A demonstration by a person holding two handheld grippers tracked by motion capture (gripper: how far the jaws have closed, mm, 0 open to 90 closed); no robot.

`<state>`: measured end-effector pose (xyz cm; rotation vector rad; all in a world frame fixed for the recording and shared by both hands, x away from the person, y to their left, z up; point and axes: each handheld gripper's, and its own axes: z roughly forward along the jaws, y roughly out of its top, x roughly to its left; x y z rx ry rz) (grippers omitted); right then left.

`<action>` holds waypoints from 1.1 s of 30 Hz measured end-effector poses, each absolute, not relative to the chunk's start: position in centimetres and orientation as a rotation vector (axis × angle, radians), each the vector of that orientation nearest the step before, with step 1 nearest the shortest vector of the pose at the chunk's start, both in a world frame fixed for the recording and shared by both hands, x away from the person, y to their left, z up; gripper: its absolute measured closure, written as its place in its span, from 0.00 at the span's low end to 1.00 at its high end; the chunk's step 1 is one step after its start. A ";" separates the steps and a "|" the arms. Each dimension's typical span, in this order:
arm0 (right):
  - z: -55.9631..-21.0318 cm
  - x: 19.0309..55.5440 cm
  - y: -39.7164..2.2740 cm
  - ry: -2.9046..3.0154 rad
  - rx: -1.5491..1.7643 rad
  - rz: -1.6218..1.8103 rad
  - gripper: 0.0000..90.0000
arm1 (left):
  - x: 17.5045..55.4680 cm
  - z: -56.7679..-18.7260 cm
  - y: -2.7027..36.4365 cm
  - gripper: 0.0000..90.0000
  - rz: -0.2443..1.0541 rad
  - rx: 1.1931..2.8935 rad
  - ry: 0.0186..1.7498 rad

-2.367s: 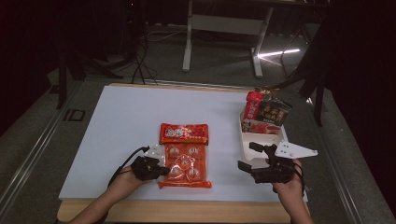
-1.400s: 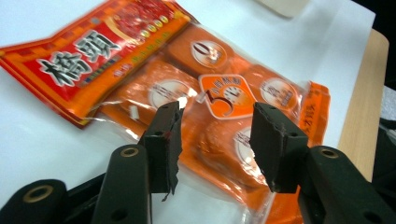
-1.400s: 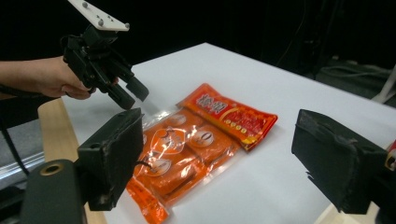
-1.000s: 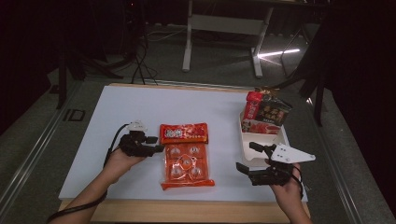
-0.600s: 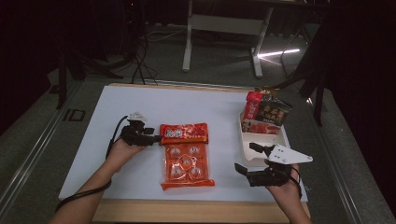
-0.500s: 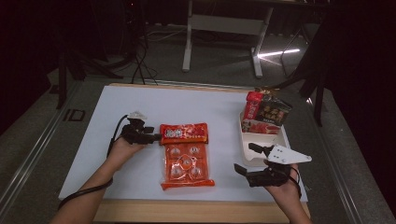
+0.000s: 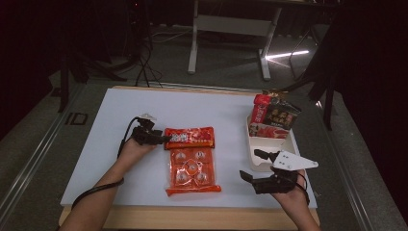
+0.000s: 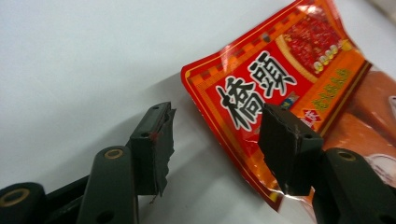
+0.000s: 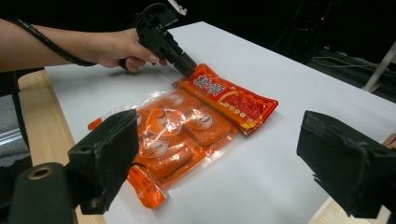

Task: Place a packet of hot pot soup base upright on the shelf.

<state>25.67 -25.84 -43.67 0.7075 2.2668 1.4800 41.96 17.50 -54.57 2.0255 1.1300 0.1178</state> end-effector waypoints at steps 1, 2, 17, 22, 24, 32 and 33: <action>-43.7 25.7 -25.8 2.267 0.708 1.480 0.14 | 42.0 -54.6 17.5 0.53 0.118 2.026 1.130; -43.7 25.6 -25.9 2.263 0.709 1.479 0.14 | 42.1 -54.8 17.1 0.53 0.116 2.033 1.122; -43.7 25.9 -26.1 2.276 0.734 1.483 0.15 | 41.9 -54.7 14.3 0.83 0.011 2.068 1.016; -43.7 25.9 -26.2 2.280 0.736 1.479 0.15 | 41.4 -54.2 13.4 0.99 0.074 2.111 0.992; -43.8 25.9 -26.2 2.282 0.737 1.478 0.16 | 41.3 -54.0 13.5 0.99 0.075 2.106 0.988; -43.7 26.1 -26.2 2.280 0.757 1.472 0.15 | 40.6 -52.3 13.7 1.00 0.108 2.072 0.942; -43.8 26.1 -26.2 2.277 0.758 1.471 0.15 | 40.5 -52.0 13.8 1.00 0.117 2.068 0.933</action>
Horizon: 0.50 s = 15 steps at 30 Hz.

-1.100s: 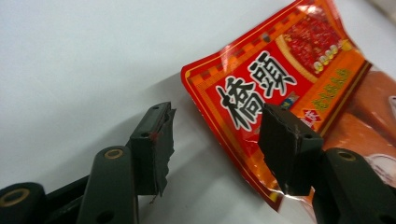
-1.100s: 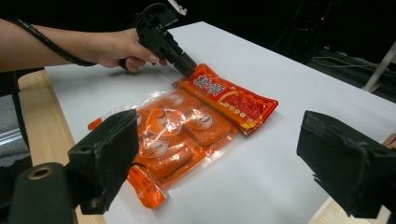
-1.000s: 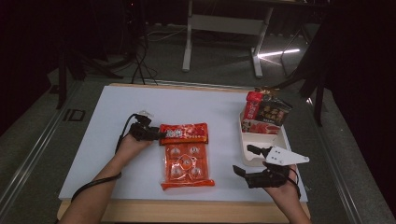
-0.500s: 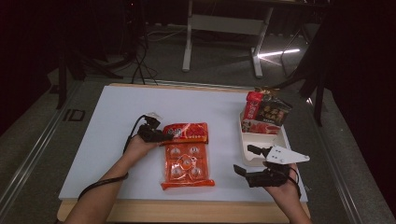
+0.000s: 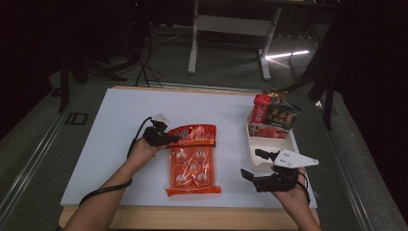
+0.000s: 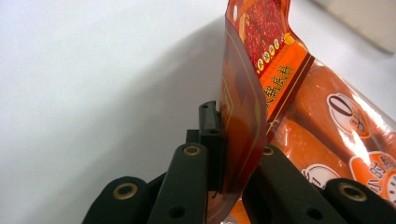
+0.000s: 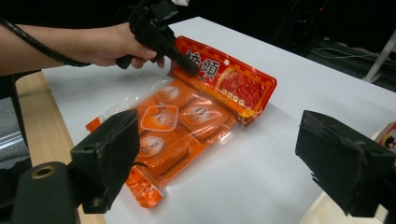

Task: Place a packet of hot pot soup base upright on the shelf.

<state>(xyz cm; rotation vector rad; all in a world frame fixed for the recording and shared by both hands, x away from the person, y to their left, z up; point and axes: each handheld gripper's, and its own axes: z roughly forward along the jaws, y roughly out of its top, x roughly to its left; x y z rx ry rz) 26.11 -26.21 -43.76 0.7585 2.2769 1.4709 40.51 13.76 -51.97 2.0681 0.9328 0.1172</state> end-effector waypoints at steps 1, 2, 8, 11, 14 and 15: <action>-43.8 26.1 -26.2 2.278 0.762 1.471 0.15 | 40.3 -51.7 13.8 1.00 0.118 2.059 0.927; -43.8 26.2 -26.2 2.282 0.766 1.474 0.14 | 40.2 -51.4 13.8 1.00 0.120 2.056 0.920; -43.9 26.2 -26.0 2.290 0.756 1.478 0.12 | 39.5 -49.5 13.8 1.00 0.145 2.053 0.883; -43.8 26.3 -26.0 2.274 0.768 1.484 0.12 | 39.0 -48.6 13.7 1.00 0.153 2.048 0.862; -43.5 26.3 -26.3 2.246 0.771 1.517 0.13 | 38.5 -47.8 13.6 1.00 0.158 2.042 0.847; -43.4 26.3 -26.4 2.233 0.763 1.516 0.14 | 38.4 -47.5 13.6 1.00 0.160 2.042 0.837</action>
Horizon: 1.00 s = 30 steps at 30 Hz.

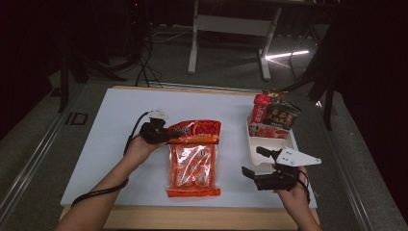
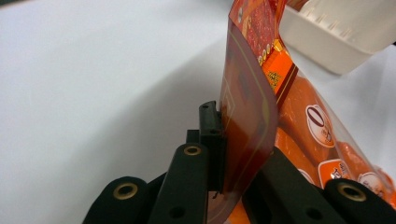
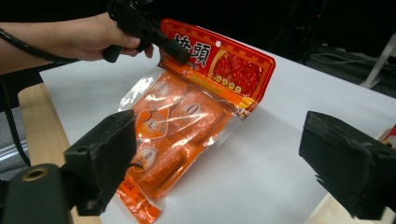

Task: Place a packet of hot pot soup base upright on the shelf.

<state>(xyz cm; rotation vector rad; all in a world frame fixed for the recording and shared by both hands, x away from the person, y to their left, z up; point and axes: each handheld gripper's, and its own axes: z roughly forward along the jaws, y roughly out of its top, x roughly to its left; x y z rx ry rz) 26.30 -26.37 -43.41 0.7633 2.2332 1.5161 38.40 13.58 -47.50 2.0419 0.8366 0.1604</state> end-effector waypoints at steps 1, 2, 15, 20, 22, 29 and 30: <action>-43.3 26.3 -26.4 2.219 0.755 1.505 0.14 | 38.2 -47.2 13.5 1.00 0.163 2.041 0.831; -43.3 26.3 -26.4 2.211 0.749 1.497 0.14 | 38.1 -47.0 13.5 1.00 0.163 2.042 0.824; -42.1 26.8 -26.4 2.232 0.757 1.514 0.16 | 36.3 -44.3 12.9 1.00 0.170 2.037 0.733; -42.0 26.9 -26.1 2.246 0.792 1.437 0.12 | 35.5 -43.3 12.6 1.00 0.177 2.032 0.685; -41.9 26.9 -26.0 2.255 0.772 1.468 0.12 | 35.0 -43.0 12.5 1.00 0.187 2.027 0.664; -42.3 27.7 -24.8 2.288 0.773 1.470 0.13 | 33.7 -42.3 12.4 1.00 0.194 2.002 0.612; -42.4 27.9 -24.6 2.286 0.778 1.479 0.13 | 33.4 -42.2 12.4 1.00 0.188 1.997 0.607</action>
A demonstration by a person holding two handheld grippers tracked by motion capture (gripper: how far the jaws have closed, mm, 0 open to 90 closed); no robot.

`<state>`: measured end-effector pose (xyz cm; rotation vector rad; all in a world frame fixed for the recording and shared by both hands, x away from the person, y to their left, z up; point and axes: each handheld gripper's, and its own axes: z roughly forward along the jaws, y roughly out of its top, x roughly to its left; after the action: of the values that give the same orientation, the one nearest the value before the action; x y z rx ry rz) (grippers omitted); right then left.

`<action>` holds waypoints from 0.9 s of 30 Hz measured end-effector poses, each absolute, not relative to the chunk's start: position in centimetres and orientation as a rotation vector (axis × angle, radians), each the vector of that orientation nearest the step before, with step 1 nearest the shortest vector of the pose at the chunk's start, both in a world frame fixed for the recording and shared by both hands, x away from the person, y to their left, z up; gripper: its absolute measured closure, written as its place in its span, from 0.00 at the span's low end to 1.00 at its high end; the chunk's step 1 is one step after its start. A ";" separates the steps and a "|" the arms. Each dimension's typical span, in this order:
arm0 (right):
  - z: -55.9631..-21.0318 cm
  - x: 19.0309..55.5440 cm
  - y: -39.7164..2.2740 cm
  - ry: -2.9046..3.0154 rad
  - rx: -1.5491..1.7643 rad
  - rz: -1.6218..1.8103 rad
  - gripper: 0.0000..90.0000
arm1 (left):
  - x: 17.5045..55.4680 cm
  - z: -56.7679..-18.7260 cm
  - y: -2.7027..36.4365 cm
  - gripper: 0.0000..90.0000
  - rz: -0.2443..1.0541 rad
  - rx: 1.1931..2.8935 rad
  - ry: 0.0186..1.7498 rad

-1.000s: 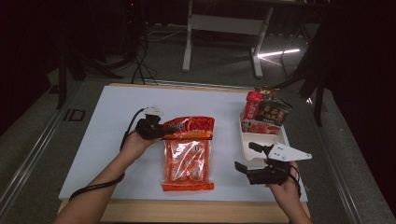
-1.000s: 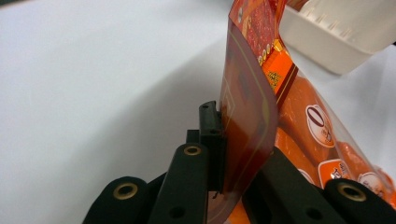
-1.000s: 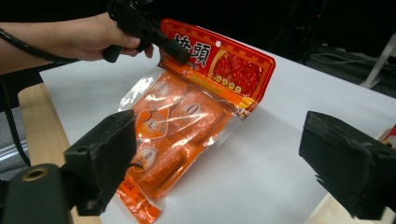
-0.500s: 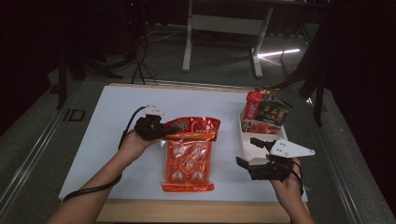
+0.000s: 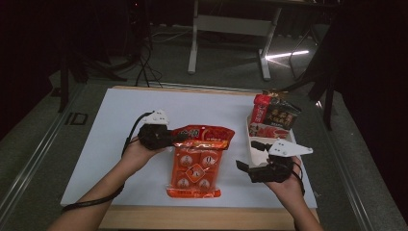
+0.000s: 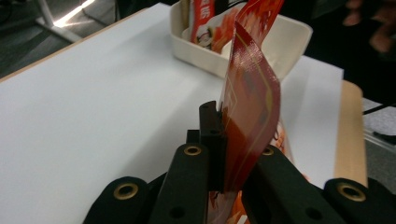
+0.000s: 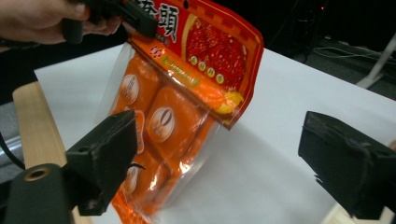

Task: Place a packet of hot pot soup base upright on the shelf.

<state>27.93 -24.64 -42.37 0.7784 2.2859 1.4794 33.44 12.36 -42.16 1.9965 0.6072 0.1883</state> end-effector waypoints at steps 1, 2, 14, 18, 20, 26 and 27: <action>-42.4 28.2 -24.5 2.288 0.781 1.485 0.13 | 33.2 -42.1 12.4 1.00 0.188 1.993 0.599; -42.4 28.4 -24.3 2.293 0.781 1.488 0.14 | 33.0 -42.0 12.4 1.00 0.190 1.989 0.590; -42.6 29.9 -21.8 2.329 0.740 1.513 0.18 | 31.0 -41.2 12.1 1.00 0.198 1.965 0.482; -43.1 30.4 -21.0 2.360 0.729 1.512 0.24 | 30.2 -40.9 11.9 1.00 0.194 1.956 0.444; -43.4 30.6 -20.8 2.375 0.722 1.541 0.31 | 29.8 -40.8 11.9 1.00 0.194 1.954 0.429; -43.8 30.5 -20.3 2.409 0.680 1.593 0.56 | 29.2 -40.7 11.9 1.00 0.186 1.945 0.411; -43.9 30.5 -20.2 2.419 0.664 1.590 0.60 | 29.2 -40.7 11.8 1.00 0.182 1.945 0.410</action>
<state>30.47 -20.15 -43.93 0.6639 2.4192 1.5900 29.17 11.82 -40.69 1.9447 0.4103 0.1823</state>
